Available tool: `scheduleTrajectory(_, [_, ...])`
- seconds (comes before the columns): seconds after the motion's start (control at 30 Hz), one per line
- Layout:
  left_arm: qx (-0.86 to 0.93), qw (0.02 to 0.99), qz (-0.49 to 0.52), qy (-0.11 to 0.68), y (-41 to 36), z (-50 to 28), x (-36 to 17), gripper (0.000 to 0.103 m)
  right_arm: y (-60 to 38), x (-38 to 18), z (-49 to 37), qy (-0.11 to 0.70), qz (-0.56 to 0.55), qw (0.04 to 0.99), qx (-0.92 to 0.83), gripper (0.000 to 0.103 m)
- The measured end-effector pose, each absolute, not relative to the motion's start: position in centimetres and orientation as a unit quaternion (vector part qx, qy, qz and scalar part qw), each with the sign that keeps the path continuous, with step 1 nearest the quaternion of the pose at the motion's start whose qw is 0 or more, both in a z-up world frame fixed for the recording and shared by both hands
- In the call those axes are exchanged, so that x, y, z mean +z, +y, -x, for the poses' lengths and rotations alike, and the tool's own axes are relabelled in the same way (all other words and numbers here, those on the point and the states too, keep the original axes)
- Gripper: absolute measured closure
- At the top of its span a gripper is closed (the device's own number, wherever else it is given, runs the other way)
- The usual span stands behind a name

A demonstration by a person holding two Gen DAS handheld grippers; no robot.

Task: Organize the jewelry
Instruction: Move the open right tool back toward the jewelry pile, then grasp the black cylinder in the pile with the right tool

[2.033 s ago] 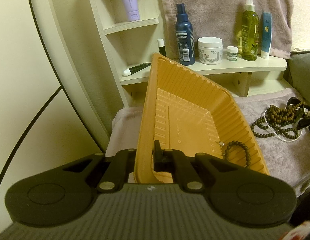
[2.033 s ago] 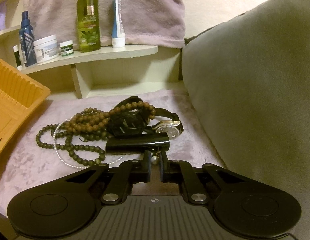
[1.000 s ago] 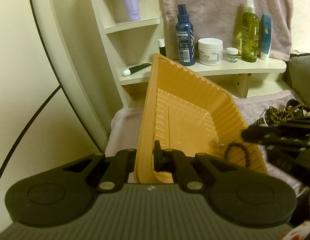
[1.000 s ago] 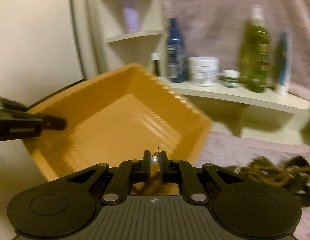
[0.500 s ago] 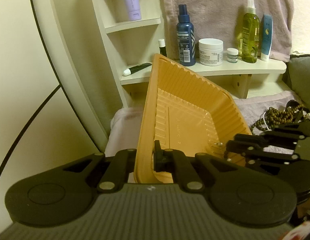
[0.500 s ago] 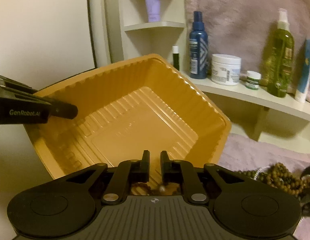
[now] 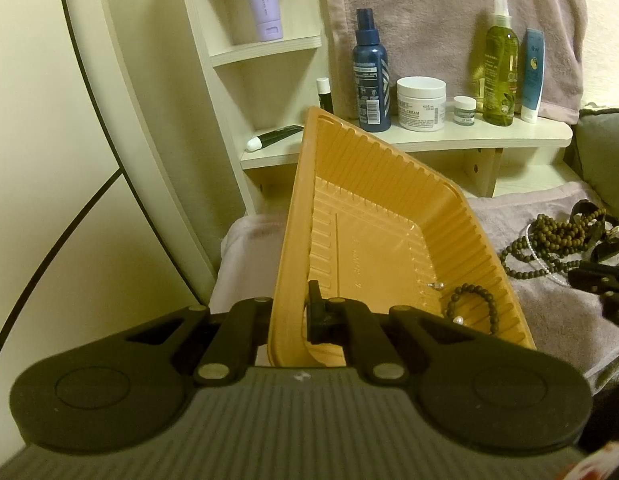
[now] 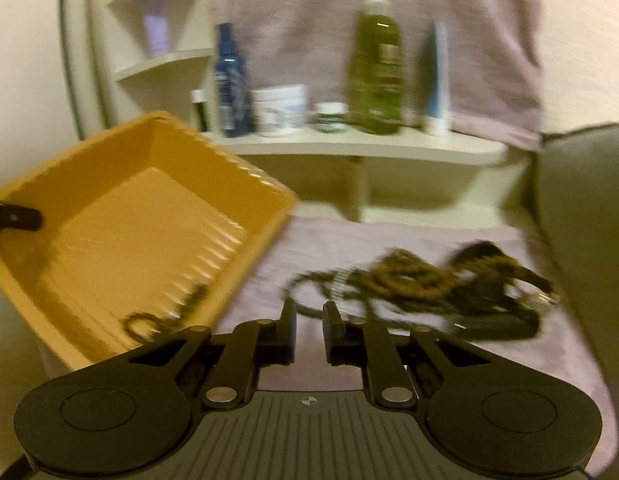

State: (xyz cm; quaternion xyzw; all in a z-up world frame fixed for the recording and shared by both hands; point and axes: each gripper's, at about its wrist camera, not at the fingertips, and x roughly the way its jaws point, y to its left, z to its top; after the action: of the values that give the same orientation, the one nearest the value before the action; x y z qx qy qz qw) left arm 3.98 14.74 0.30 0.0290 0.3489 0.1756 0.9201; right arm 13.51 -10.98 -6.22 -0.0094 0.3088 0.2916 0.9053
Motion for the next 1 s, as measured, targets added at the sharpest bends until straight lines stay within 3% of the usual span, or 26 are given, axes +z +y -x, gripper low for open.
scheduleTrajectory(0.43, [0.176, 0.920, -0.031, 0.349, 14.7, -4.0, 0.3, 0.098, -16.7, -7.5, -16.3, 0.319, 0.011, 0.928, 0.190, 0.086])
scheduleTrajectory(0.47, [0.176, 0.920, -0.031, 0.349, 14.7, -4.0, 0.3, 0.098, -16.9, -7.6, -16.6, 0.321, 0.012, 0.929, 0.185, 0.080])
scheduleTrajectory(0.53, [0.176, 0.920, -0.031, 0.349, 14.6, -4.0, 0.3, 0.098, -17.4, -7.8, -16.9, 0.318, 0.008, 0.932, 0.176, 0.020])
scheduleTrajectory(0.57, [0.176, 0.920, -0.032, 0.349, 14.6, -4.0, 0.3, 0.098, -17.7, -7.7, -16.9, 0.310, 0.004, 0.935, 0.171, 0.015])
scheduleTrajectory(1.0, [0.176, 0.919, -0.037, 0.352, 14.6, -4.2, 0.4, 0.098, -18.4, -9.1, -19.5, 0.319, 0.007, 0.932, 0.174, 0.015])
